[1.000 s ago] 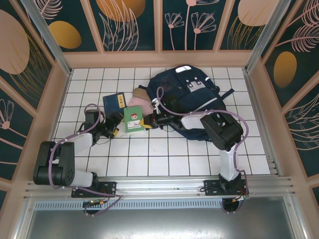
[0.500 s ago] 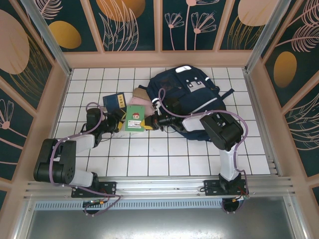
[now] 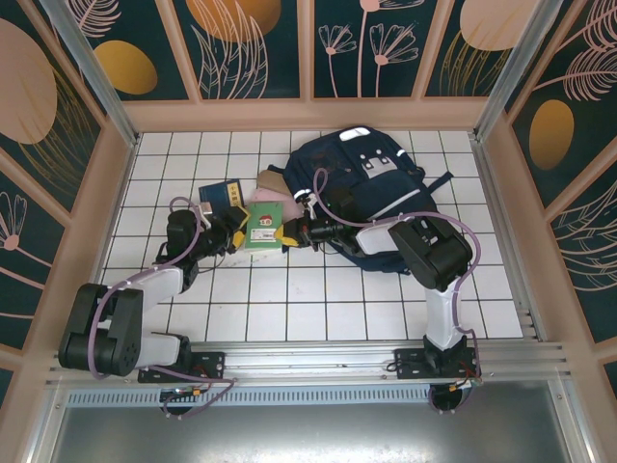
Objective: Pack the student bag
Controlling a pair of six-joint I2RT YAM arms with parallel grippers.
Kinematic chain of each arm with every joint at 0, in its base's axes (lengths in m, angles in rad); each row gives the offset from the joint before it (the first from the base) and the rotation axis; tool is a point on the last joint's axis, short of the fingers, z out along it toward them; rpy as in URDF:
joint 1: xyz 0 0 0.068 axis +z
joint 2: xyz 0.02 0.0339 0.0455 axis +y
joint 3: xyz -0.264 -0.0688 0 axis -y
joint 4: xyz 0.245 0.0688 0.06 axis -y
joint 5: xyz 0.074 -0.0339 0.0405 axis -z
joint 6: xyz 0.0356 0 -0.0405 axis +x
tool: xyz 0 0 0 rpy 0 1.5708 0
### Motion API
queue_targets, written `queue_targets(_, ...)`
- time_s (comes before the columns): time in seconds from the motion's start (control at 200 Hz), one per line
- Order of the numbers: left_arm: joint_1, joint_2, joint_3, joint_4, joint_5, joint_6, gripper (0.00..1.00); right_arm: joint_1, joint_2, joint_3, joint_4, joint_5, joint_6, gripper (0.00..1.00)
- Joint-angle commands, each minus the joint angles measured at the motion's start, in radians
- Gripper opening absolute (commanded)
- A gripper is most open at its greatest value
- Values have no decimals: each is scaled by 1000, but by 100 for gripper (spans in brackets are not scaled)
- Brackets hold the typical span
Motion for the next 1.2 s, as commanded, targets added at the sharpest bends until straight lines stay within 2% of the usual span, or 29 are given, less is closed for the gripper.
queue_targets(0.0,-24,-1,25,-139,17,104,72,-3,-13,5,106,5,13,0)
queue_targets(0.105,-24,-82,42,-328,-94,200,75,-13,-32,0,87,14,4,0)
queue_targets(0.18,-23,-142,34,-381,-147,212,76,-18,-45,-2,73,20,-2,0)
queue_targets(0.24,-24,-165,23,-386,-148,196,76,-19,-49,-1,70,23,-2,0)
queue_targets(0.385,-24,-147,-38,-256,-78,93,78,-18,-48,-5,97,27,22,0)
queue_targets(0.581,-36,-82,-82,-108,-39,4,80,-16,-45,-17,181,40,98,0)
queue_targets(0.866,-90,-84,-96,27,-115,-116,82,11,-25,-30,269,100,178,0)
queue_targets(1.041,-95,-63,-101,79,-166,-142,74,30,9,-75,434,160,306,0)
queue_targets(1.191,-96,-2,-99,167,-197,-161,54,56,23,-83,457,197,334,0)
